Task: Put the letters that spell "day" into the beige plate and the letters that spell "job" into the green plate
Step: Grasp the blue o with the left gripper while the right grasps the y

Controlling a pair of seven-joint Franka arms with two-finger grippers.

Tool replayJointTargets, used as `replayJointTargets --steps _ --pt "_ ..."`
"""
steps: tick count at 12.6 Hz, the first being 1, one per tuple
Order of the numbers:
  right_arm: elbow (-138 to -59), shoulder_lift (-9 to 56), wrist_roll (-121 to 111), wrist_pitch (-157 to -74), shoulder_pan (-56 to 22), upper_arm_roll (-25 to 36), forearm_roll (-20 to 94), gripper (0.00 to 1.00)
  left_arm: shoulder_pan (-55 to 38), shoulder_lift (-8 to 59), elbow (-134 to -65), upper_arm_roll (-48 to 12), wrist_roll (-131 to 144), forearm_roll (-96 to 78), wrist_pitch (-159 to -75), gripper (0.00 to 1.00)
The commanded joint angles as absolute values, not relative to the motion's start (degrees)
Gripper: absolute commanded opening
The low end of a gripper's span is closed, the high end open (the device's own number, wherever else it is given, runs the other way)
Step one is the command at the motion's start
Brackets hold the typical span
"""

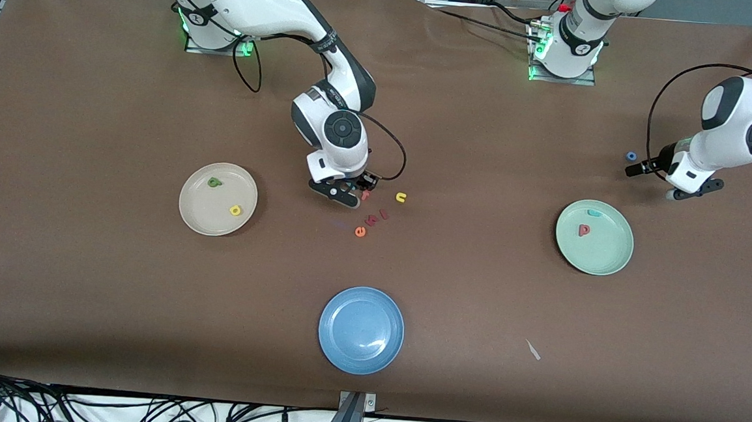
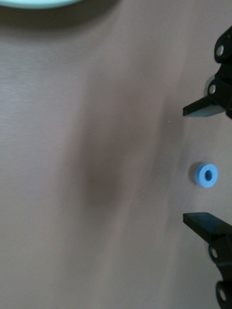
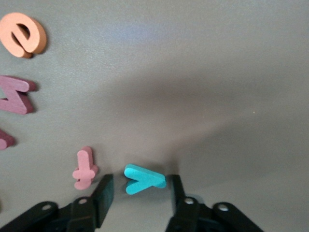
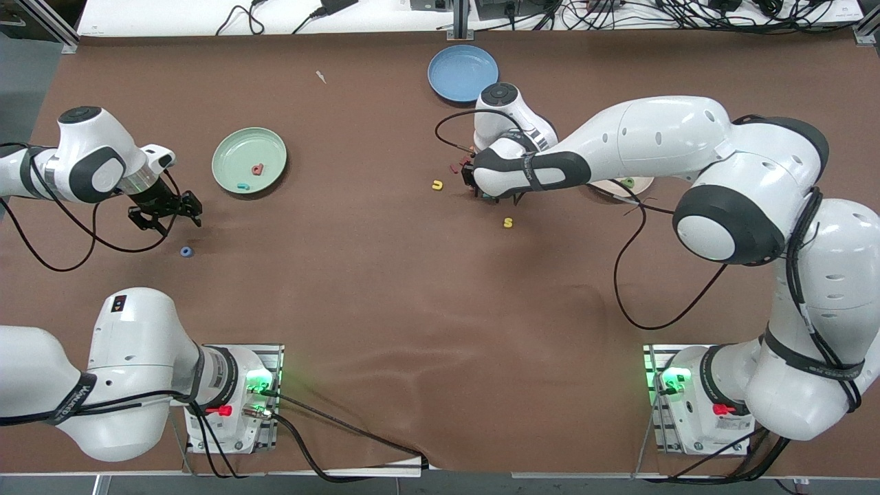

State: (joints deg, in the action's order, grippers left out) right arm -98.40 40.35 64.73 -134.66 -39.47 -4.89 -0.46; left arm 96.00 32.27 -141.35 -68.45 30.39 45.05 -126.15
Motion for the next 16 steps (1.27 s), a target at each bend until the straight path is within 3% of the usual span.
replayJointTargets --steps 1,3,6,10,16 --pt "-98.0 41.6 65.4 -134.5 -40.0 -4.2 -1.9 0.3 98.0 30.9 -144.1 -68.8 32.3 47.3 -126.7 0.82" --pt "-98.0 41.5 64.8 -134.2 -39.8 -4.1 -2.2 0.16 101.4 30.9 -145.5 -68.8 32.3 50.0 -126.7 0.82" --pt "-97.8 39.7 61.5 -132.5 -39.2 -3.1 -2.2 0.16 103.0 31.6 -146.8 -68.7 32.3 52.0 -126.9 0.82" --pt "-97.2 35.1 51.0 -122.3 -38.4 0.8 -1.1 0.16 102.8 32.7 -146.9 -67.6 33.0 52.0 -128.4 0.79" --pt "-97.2 27.7 27.4 -109.5 -28.3 2.8 1.1 0.16 102.7 34.4 -146.9 -67.0 34.1 52.0 -128.6 0.71"
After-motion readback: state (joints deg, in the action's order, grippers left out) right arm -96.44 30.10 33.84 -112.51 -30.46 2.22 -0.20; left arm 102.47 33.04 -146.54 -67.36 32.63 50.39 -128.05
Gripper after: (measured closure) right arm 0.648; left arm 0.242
